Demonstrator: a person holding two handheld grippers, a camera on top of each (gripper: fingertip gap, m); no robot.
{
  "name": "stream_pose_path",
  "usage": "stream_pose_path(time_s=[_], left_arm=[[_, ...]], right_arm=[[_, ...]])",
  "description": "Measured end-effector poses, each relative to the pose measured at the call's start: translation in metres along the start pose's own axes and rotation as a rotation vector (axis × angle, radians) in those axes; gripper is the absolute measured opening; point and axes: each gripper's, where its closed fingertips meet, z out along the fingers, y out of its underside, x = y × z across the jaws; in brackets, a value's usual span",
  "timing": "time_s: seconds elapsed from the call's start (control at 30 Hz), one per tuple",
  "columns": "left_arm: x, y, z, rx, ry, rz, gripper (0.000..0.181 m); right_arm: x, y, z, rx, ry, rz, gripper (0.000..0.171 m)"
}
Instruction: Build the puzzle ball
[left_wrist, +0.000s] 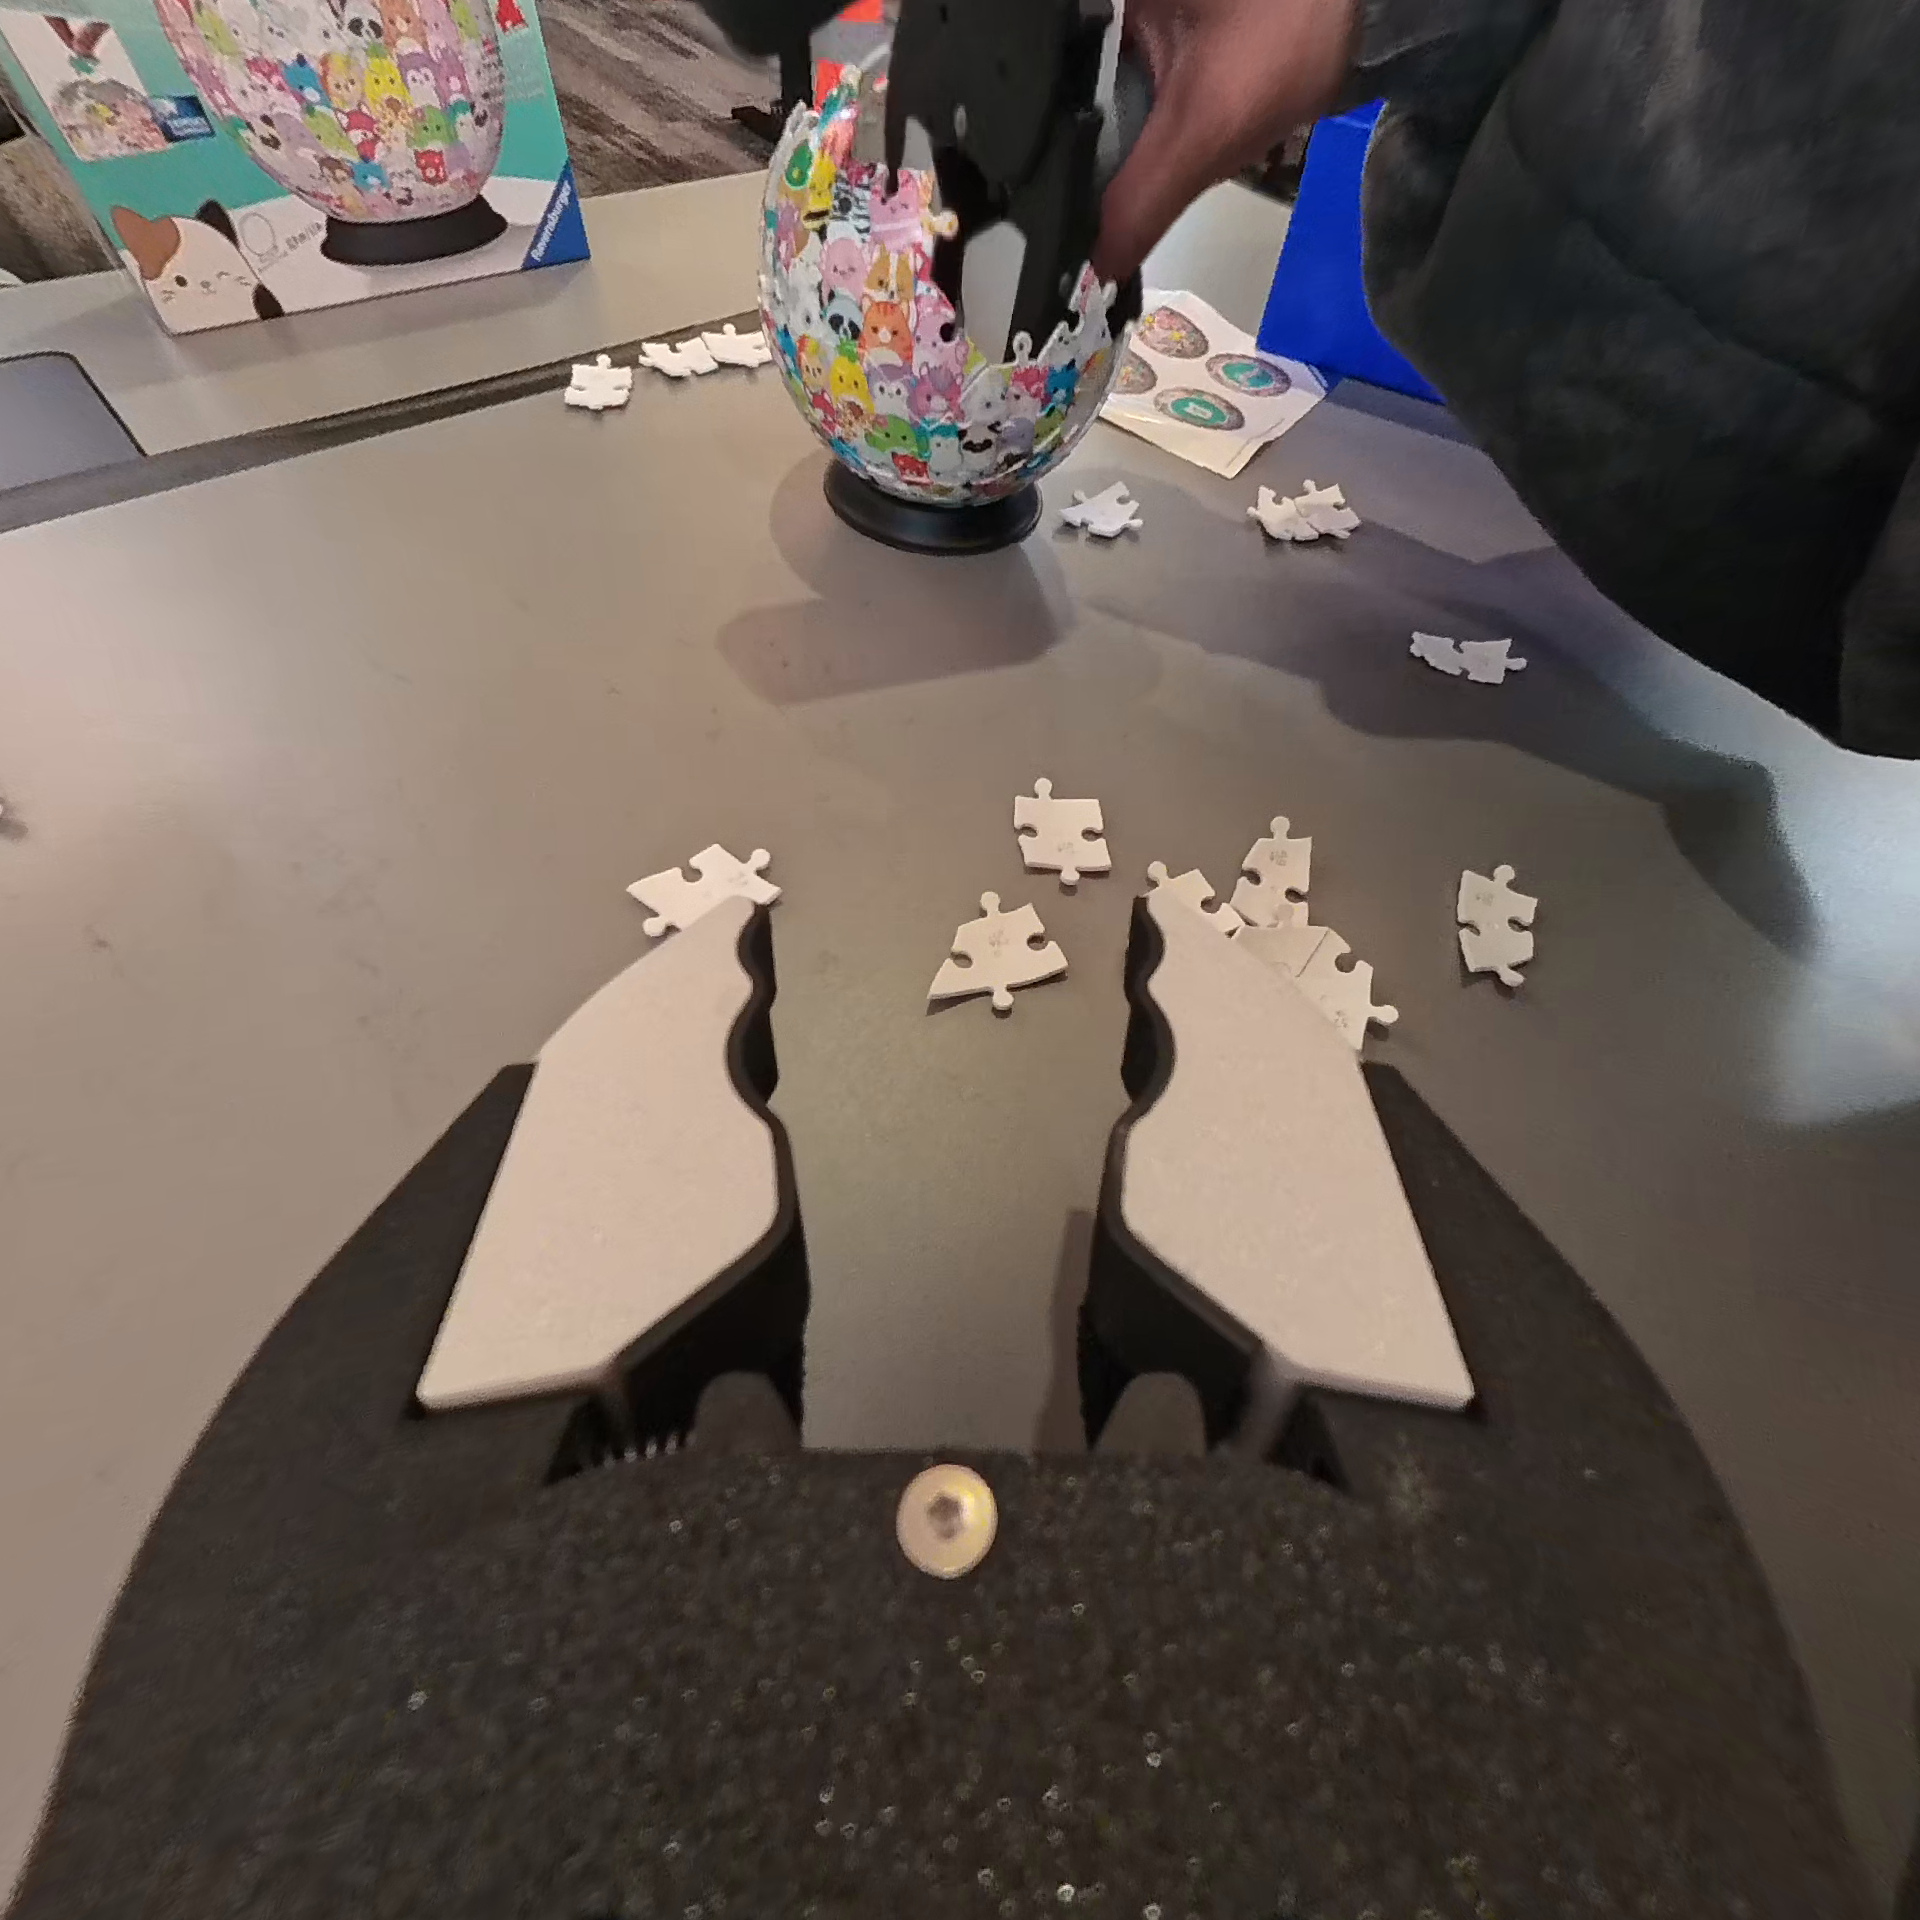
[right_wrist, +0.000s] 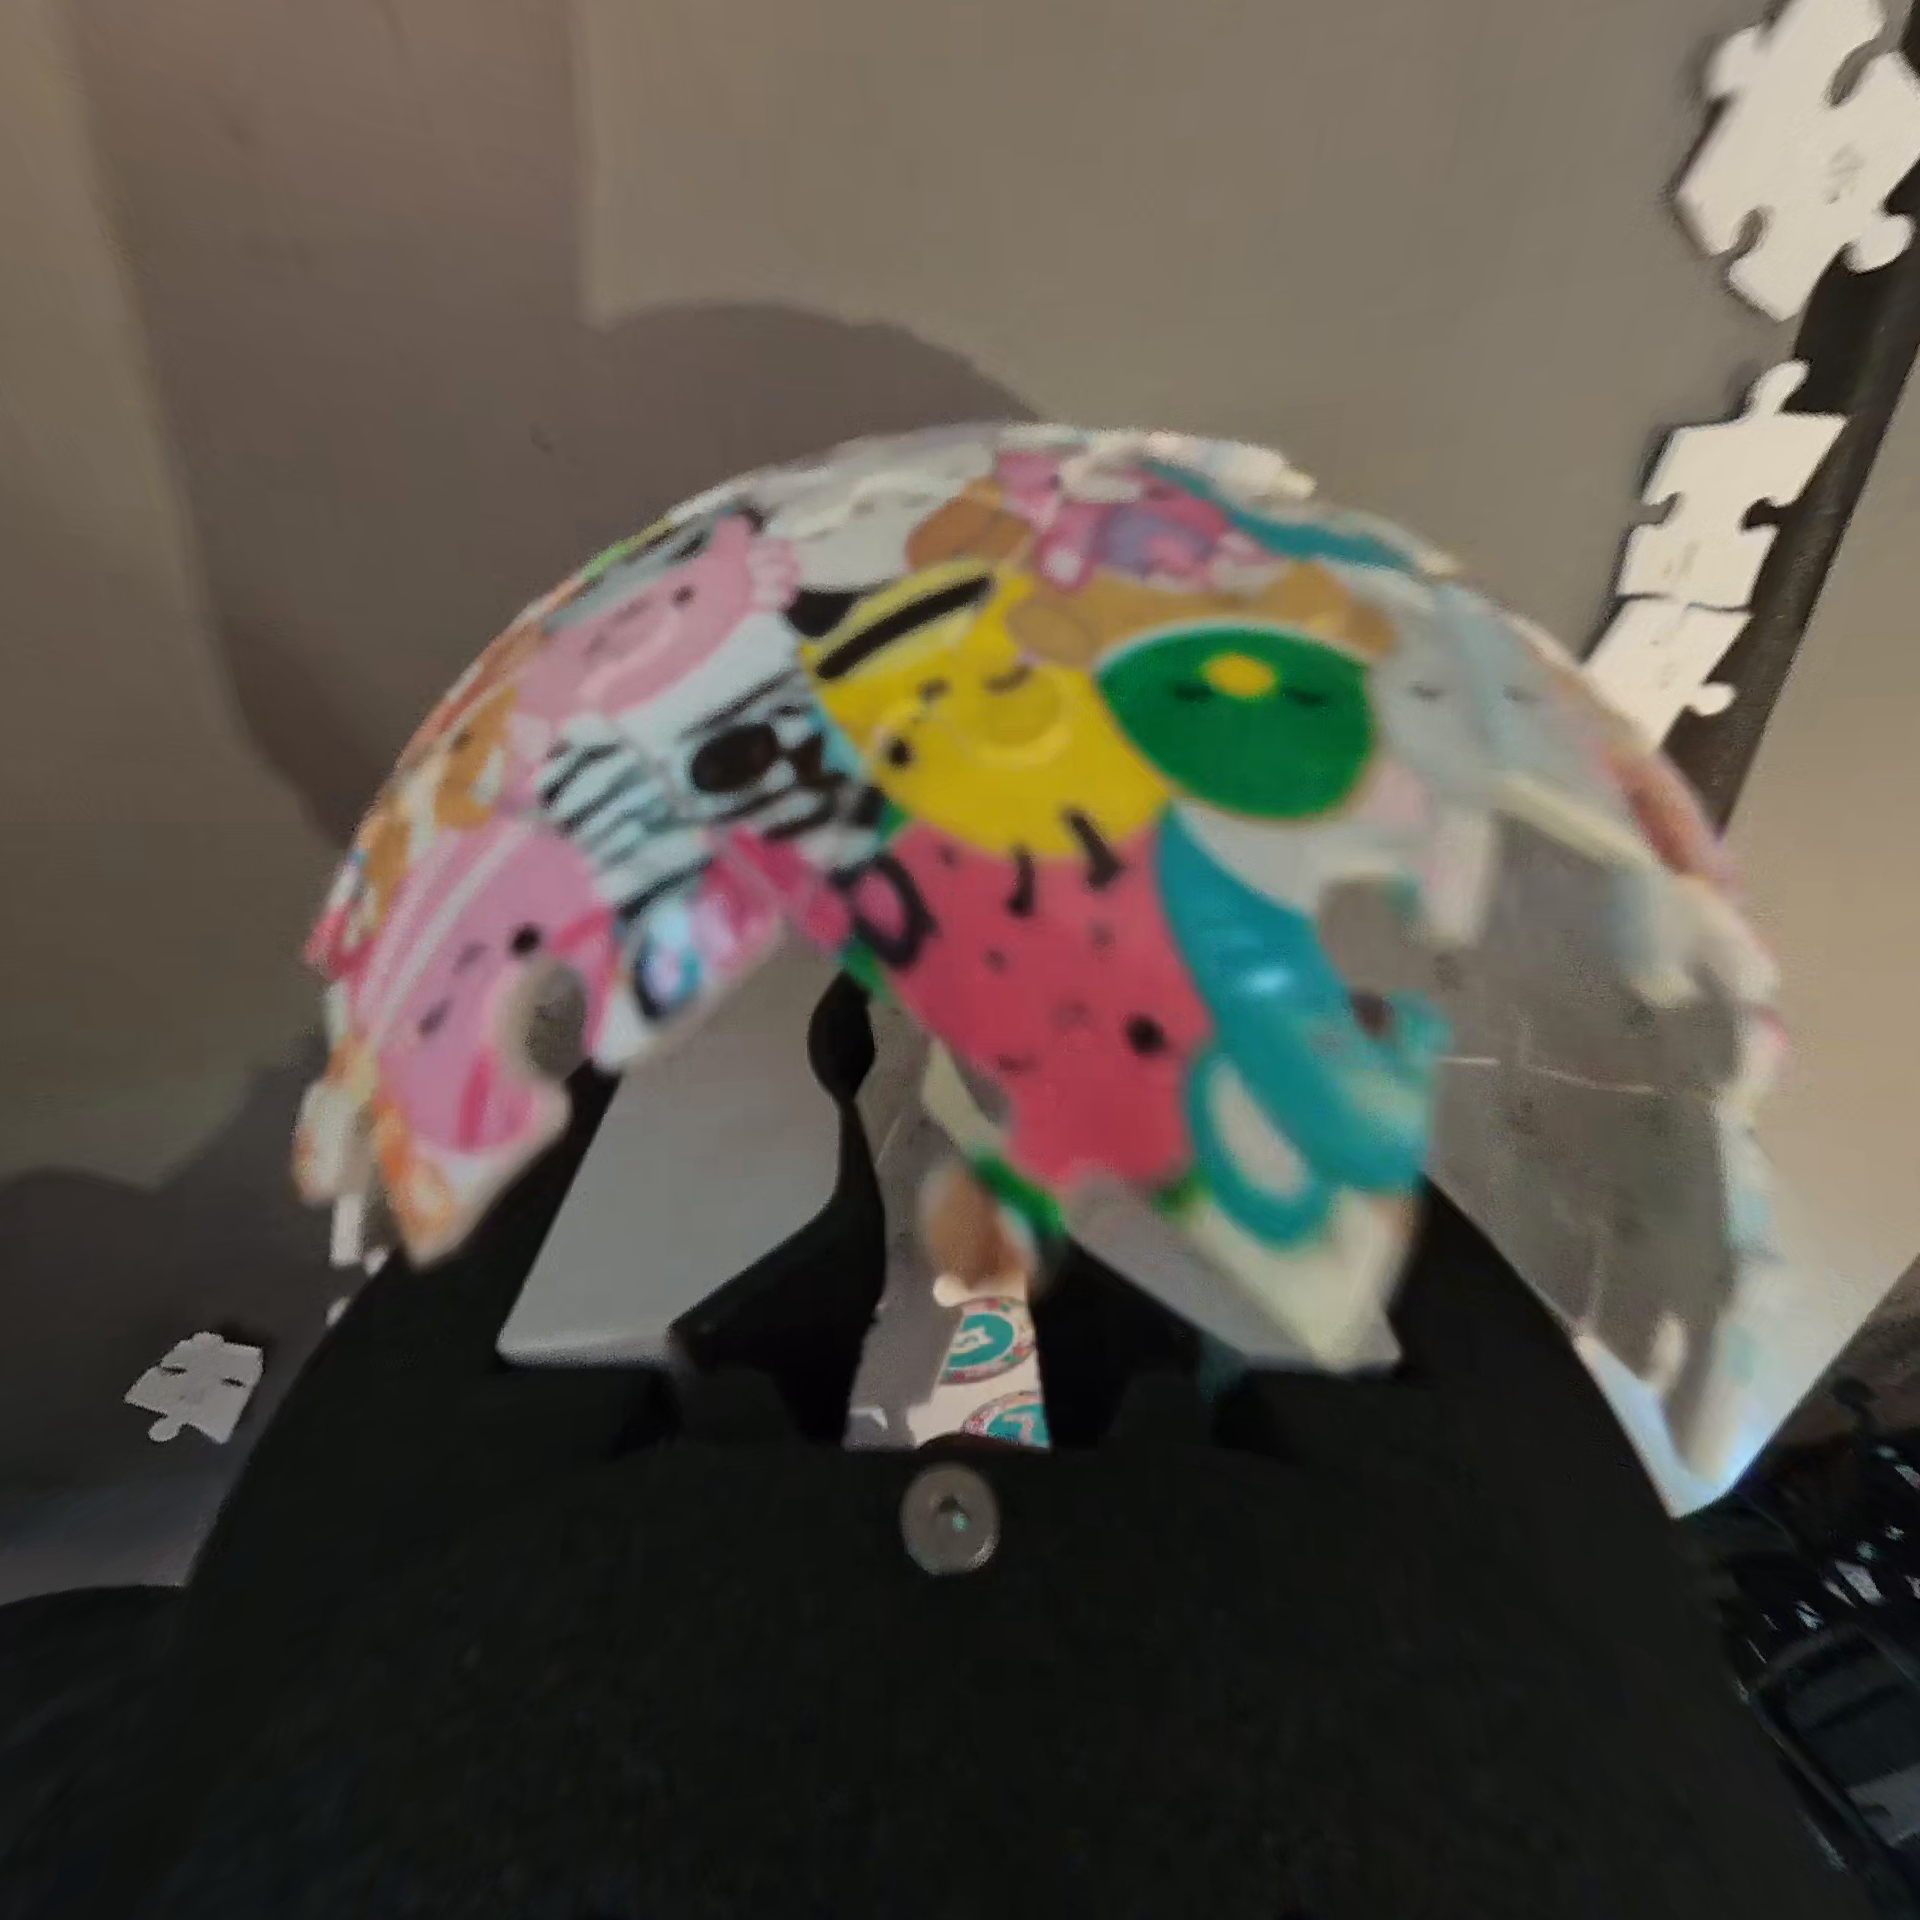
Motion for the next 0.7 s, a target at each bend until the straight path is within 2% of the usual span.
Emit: stream_pose_path(time_s=[0.03, 0.2, 0.3, 0.43, 0.5, 0.67, 0.7], left_arm=[[0.000, 0.000, 0.000, 0.001, -0.001, 0.000, 0.064], [0.000, -0.001, -0.001, 0.005, 0.000, -0.001, 0.064], [0.001, 0.000, -0.001, 0.002, 0.001, 0.003, 0.064], [0.000, 0.000, 0.000, 0.000, 0.000, 0.005, 0.064], [0.000, 0.000, -0.001, 0.000, -0.001, 0.003, 0.064], [-0.001, 0.000, 0.000, -0.001, 0.001, 0.000, 0.064], [-0.001, 0.000, 0.000, -0.001, 0.001, 0.000, 0.064]], right_arm=[[0.000, -0.002, -0.003, 0.020, -0.008, 0.007, 0.031], [0.002, 0.005, -0.004, -0.017, -0.027, 0.045, 0.048], [0.002, 0.006, 0.000, -0.041, -0.026, 0.042, 0.050], [0.006, 0.006, 0.002, -0.040, -0.008, 0.041, 0.048], [0.008, 0.006, 0.003, -0.036, 0.020, 0.029, 0.040], [0.018, 0.012, 0.000, -0.099, 0.126, -0.016, 0.100], [0.020, 0.012, -0.002, -0.090, 0.140, -0.022, 0.094]])
